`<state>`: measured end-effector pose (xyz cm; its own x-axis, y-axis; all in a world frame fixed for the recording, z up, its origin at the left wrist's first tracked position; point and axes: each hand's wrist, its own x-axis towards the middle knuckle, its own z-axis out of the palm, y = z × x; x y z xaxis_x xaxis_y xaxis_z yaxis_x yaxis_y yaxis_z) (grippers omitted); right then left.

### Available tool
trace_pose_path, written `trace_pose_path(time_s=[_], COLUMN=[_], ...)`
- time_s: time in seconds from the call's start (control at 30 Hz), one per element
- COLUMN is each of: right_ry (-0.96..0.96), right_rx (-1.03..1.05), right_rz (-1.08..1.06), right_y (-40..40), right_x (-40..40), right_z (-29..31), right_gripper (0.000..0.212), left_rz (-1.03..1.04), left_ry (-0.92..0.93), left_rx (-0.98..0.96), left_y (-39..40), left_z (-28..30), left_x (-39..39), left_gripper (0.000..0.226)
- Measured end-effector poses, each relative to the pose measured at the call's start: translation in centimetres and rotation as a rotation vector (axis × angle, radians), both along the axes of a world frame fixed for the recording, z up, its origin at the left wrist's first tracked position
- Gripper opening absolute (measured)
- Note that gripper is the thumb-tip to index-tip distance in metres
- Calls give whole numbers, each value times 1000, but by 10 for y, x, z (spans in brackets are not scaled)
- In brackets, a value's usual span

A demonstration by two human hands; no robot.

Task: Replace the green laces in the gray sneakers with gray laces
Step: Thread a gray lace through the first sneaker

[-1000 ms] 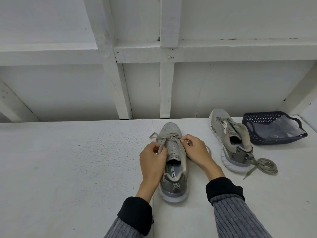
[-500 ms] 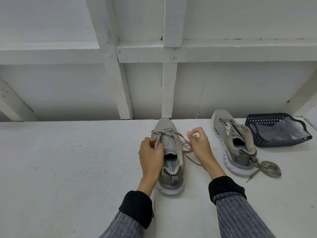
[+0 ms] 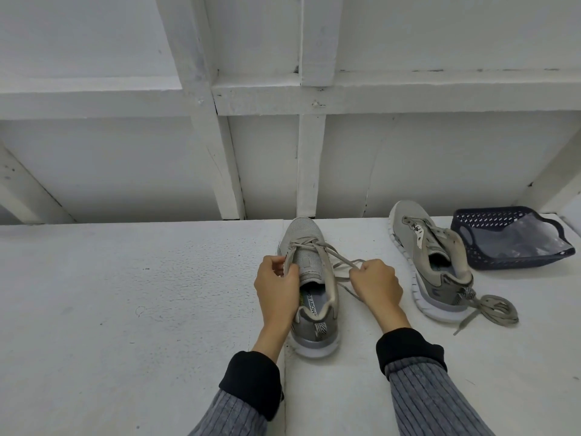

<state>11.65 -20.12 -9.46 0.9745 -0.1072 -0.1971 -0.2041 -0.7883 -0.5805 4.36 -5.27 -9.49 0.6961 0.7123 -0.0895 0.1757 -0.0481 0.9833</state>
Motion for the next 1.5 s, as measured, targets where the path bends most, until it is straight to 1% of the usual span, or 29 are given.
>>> trace_pose_path(time_s=[0.07,0.17,0.23,0.3,0.33,0.37,0.47,0.5,0.6,0.7,0.77,0.9,0.97,1.1,1.17,1.3,1.33,1.37,1.4,1.47,1.5], right_ry=[77,130,165,181,166,153,117,92,2,-81,-133,-208,-231,-202,-167,-151,-168,-187,-205,-240,-242], right_rx=[49,243,278,235,202,179,159,129,70,68,66,37,74,315,317,306,283,214,98,-198,-297], right_rz=[75,149,145,147,153,158,187,205,211,169,141,87,108,202,222,241,238,238,242,256,256], right_y=[-1,-6,-9,-13,-15,-17,-19,-18,-13,-11,-11,-6,1,21,28,39,42,43,44,44,42], right_x=[2,3,1,-1,-2,-3,-8,-10,-13,-11,-7,-2,1,10,15,20,21,22,22,23,24], right_z=[4,8,10,5,0,-5,-17,-18,-20,-20,-17,4,19,39,41,41,40,41,43,48,50], right_gripper=[29,21,28,40,41,39,12,7,2,11,12,12,15,16,16,11,11,12,14,13,14], left_rz=[3,8,10,11,10,10,15,16,12,-5,-40,-166,-213,-242,-247,-236,-233,-228,-222,-206,-195], left_ry=[-1,-5,-8,-8,-9,-11,-12,-11,-5,2,19,126,191,294,308,279,273,270,269,271,272], left_rx=[-1,-11,-15,-15,-19,-23,-25,-24,-15,0,35,175,207,292,311,250,230,215,208,210,212], left_y=[0,0,1,1,0,0,0,0,0,0,3,11,16,24,27,32,32,33,32,31,30], left_z=[0,-1,-2,-4,-4,-4,-4,-4,-3,-2,-2,3,10,19,16,10,9,8,6,4,3], left_x=[0,0,1,1,1,1,1,1,1,0,1,7,12,18,18,18,18,18,17,17,17], left_gripper=[11,10,9,9,9,9,8,8,6,6,8,21,26,26,27,24,24,24,24,24,24])
